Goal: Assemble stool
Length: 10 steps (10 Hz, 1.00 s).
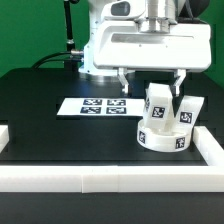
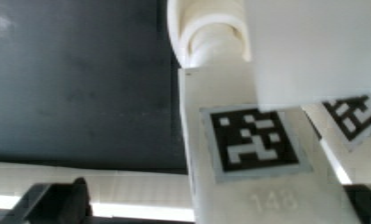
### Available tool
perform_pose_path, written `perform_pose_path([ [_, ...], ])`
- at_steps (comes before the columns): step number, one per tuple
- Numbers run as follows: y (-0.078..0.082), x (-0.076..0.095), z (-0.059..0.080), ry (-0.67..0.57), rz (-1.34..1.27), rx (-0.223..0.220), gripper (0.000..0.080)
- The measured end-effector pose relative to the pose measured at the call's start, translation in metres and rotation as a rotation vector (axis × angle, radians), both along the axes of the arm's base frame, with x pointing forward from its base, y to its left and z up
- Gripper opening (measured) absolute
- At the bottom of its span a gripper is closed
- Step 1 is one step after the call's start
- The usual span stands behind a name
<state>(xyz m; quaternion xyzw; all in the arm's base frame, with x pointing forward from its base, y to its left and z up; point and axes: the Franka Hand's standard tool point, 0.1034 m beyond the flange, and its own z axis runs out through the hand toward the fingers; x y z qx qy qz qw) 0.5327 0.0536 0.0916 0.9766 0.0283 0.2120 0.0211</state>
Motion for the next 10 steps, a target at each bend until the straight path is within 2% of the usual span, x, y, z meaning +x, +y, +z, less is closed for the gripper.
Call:
perform_pose_path([
  [1,0.0005,-0.0009,-0.0006,0.001,0.001,0.000,0.0534],
  [2,0.0012,-0.0022,-0.0016,0.002,0.003,0.000,0.0352],
  [10,-0.0008,-0.0019,-0.0039,-0.052,0.015,-0.017,0.0335],
])
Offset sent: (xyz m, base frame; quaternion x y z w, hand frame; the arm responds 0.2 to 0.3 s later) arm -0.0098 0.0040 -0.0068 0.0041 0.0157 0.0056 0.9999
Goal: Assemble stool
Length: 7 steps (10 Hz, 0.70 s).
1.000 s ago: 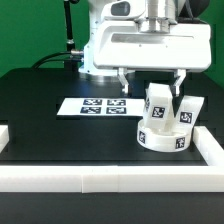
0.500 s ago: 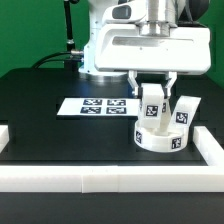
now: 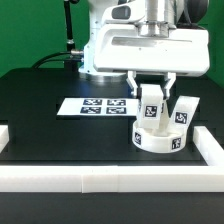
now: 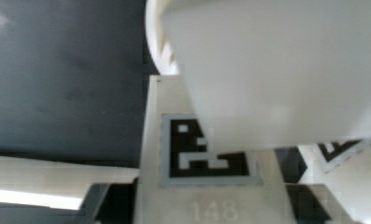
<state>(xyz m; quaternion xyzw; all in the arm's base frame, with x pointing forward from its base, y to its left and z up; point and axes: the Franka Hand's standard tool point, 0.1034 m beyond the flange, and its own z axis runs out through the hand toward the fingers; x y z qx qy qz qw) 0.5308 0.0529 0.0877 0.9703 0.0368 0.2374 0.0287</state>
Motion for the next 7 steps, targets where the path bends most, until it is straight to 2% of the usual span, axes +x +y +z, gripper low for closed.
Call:
perform_pose_path([
  [1,-0.0088,-0.0021,-0.0010,-0.022,-0.012,-0.006,0.0335],
  [2,-0.0112,-0.0047,-0.0027,-0.032,-0.016,-0.005,0.0337],
  [5,-0.0111,-0.0052,-0.0039,-0.022,-0.015,-0.004,0.0341],
  [6,-0.0108,-0.0054,-0.0040,-0.020,-0.015,-0.004,0.0572],
  [7,-0.0077,-0.0065,-0.0023,0.012,-0.023,0.008,0.0572],
])
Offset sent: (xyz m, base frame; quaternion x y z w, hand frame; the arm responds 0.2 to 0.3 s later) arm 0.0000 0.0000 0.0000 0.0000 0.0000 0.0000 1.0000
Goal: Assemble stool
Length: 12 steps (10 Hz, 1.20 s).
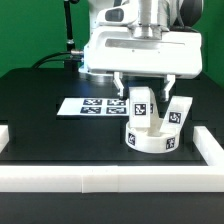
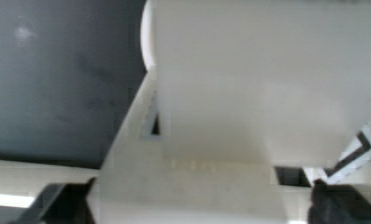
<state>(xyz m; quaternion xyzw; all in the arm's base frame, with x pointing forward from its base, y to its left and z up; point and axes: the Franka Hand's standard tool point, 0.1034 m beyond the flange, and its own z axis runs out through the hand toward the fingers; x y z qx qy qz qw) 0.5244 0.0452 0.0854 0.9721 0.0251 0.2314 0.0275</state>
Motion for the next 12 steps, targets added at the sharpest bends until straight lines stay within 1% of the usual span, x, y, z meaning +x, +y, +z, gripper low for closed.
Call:
perform_pose_path([
  [1,0.004,0.003,0.008,0.017,-0.007,0.015,0.0633],
  [3,0.006,0.010,0.020,0.049,-0.009,0.034,0.0646],
  [5,0.003,0.024,0.029,0.057,0.015,0.026,0.0649],
  [10,0.004,0.022,0.027,0.064,0.017,0.026,0.0649],
  [11,0.005,0.020,0.025,0.095,0.018,0.031,0.0649],
  [12,0.004,0.018,0.023,0.123,-0.013,0.047,0.0649],
])
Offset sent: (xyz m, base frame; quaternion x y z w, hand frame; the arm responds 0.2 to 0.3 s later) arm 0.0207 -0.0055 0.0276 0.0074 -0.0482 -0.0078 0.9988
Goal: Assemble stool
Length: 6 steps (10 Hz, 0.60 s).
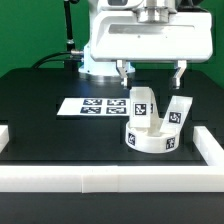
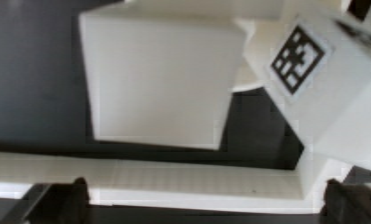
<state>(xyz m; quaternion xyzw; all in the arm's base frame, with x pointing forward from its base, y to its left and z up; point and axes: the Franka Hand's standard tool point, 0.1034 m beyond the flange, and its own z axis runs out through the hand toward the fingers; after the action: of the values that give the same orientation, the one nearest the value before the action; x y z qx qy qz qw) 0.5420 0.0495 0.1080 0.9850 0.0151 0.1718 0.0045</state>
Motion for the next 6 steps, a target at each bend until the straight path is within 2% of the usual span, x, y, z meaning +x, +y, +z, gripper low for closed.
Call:
perform_pose_path([
  [2,0.004,-0.010,-0.003,0.216,-0.098,0.060,0.0649],
  [5,0.005,-0.016,-0.002,0.481,-0.116,0.083,0.0649],
  [6,0.003,-0.012,-0.003,0.533,-0.103,0.084,0.0649],
])
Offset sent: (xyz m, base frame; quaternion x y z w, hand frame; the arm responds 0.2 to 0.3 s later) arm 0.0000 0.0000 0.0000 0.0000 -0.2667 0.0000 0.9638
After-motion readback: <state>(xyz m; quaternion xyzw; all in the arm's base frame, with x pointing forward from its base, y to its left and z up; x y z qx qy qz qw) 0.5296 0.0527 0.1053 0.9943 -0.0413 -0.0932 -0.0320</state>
